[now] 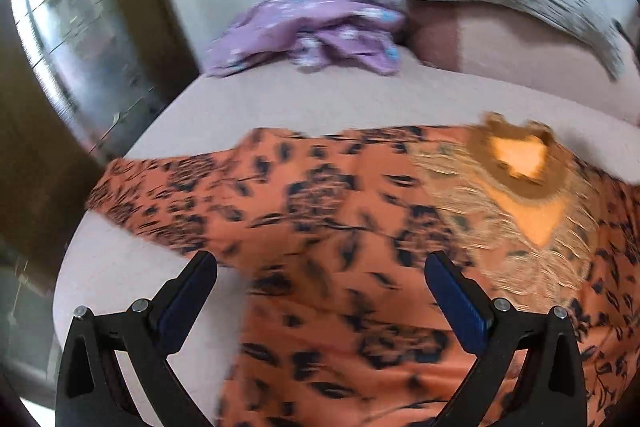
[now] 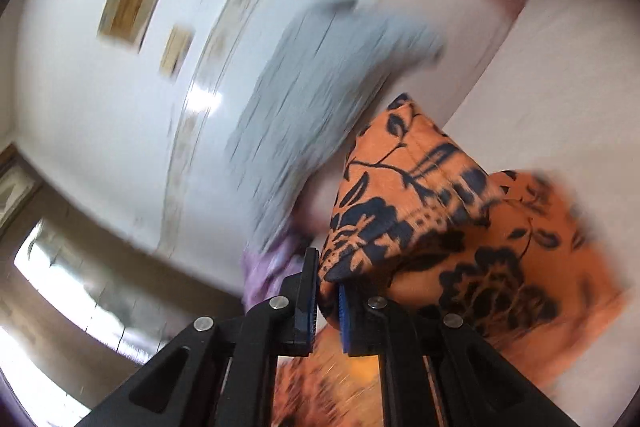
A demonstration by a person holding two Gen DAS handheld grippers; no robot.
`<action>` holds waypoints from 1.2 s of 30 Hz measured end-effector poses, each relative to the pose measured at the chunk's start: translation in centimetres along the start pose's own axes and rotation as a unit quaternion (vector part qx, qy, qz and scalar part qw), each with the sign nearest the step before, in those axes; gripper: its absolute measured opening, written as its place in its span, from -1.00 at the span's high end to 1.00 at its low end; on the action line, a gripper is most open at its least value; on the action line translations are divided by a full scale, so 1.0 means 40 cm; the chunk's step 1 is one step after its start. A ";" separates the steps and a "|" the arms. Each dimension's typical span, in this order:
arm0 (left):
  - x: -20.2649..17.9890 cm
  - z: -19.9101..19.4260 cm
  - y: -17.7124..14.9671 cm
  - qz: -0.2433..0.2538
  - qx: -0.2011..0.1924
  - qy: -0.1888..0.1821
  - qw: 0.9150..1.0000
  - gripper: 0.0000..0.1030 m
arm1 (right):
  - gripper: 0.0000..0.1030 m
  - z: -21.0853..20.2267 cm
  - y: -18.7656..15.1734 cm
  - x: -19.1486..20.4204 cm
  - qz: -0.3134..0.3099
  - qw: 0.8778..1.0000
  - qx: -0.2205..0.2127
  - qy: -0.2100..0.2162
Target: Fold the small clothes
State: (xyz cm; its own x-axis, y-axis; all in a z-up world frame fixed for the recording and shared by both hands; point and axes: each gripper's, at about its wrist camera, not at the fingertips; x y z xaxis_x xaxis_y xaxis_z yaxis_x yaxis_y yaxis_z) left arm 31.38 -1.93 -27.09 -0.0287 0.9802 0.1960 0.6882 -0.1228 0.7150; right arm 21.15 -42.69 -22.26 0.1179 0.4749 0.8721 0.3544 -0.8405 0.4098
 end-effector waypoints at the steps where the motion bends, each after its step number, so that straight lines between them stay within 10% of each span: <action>1: 0.032 0.004 0.004 -0.015 0.003 0.005 1.000 -1.00 | 0.83 0.051 -0.048 0.014 -0.002 1.000 0.024 -0.001; 8: 0.153 0.027 0.007 -0.054 0.006 0.045 0.998 -1.00 | 0.71 0.272 -0.370 0.018 0.000 0.984 0.175 -0.014; 12: 0.174 0.027 0.007 -0.061 0.003 0.028 0.998 -1.00 | -0.67 0.273 -0.475 -0.005 0.019 0.968 0.248 -0.031; 16: 0.141 0.016 0.010 -0.063 0.003 -0.033 0.997 -1.00 | -0.67 0.152 -0.447 0.027 -0.030 0.972 0.228 -0.042; 22: 0.062 0.044 0.004 -0.074 0.046 -0.152 0.985 -0.99 | -0.36 -0.040 -0.251 0.060 -0.129 0.986 0.074 -0.072; 24: 0.024 0.068 -0.001 -0.069 0.065 -0.174 0.980 -0.70 | -0.24 -0.059 -0.198 0.018 -0.130 0.985 0.046 -0.107; 27: -0.041 0.122 -0.012 -0.054 0.105 -0.211 0.970 -0.25 | 0.10 -0.066 -0.133 -0.068 -0.089 0.985 0.036 -0.142; 36: -0.179 0.145 -0.023 0.000 0.103 -0.270 0.957 -0.24 | 0.22 0.011 -0.080 -0.201 -0.046 0.976 0.066 -0.201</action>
State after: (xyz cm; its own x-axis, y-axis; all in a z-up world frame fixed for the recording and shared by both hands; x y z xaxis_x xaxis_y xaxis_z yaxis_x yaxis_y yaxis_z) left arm 35.17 -7.91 -33.05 0.3123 0.9243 -0.2194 0.8184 -0.1445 0.5562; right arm 19.48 -43.70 -30.69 0.4255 0.6338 0.6460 0.4948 -0.7606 0.4203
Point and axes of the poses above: each gripper's, at about its wrist camera, not at the fingertips, and z roughly the way its jaws point, x to its left, y to its top, and after that the axes turned 7 degrees about -x, right-handed
